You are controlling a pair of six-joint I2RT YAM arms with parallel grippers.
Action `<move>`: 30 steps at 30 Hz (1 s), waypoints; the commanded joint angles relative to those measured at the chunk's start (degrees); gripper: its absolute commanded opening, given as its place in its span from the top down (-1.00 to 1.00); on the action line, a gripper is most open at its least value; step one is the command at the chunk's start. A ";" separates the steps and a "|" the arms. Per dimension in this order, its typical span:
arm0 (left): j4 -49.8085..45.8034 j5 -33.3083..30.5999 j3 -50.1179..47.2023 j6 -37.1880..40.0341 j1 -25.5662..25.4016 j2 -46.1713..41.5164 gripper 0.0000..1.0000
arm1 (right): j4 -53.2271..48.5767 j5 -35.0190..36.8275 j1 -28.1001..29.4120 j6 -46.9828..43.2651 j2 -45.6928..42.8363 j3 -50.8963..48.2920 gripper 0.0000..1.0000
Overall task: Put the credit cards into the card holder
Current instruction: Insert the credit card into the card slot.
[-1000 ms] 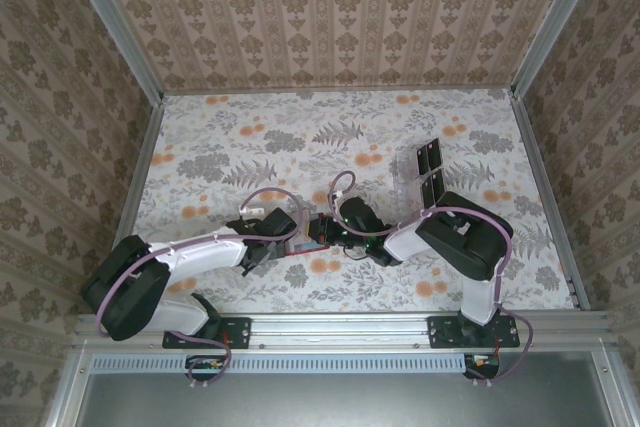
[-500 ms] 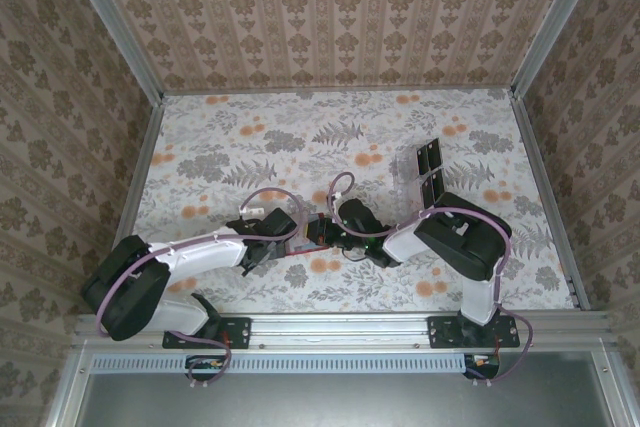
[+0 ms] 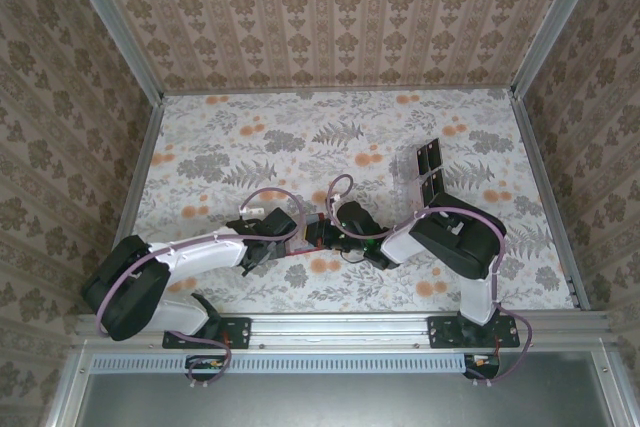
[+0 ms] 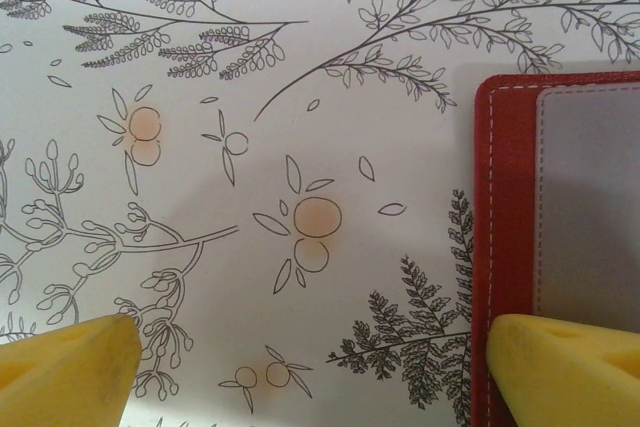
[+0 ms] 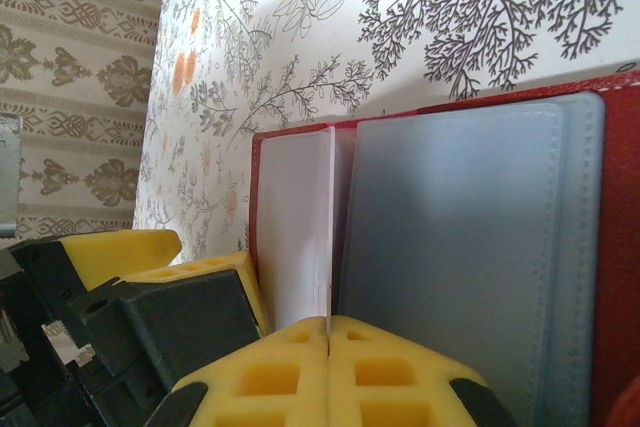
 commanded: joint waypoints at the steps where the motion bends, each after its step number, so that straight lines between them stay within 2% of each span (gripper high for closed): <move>1: -3.09 1.07 -0.99 -0.58 0.16 1.91 -1.00 | 1.09 0.75 1.01 2.00 1.51 -0.52 1.00; 21: -2.82 1.12 -1.00 -0.45 0.16 2.09 -1.00 | 0.76 2.85 1.70 7.86 1.38 -2.87 1.00; 30: -2.74 1.09 -1.02 -0.36 0.11 2.02 -1.00 | 1.23 -0.26 1.71 9.04 3.55 -1.34 1.00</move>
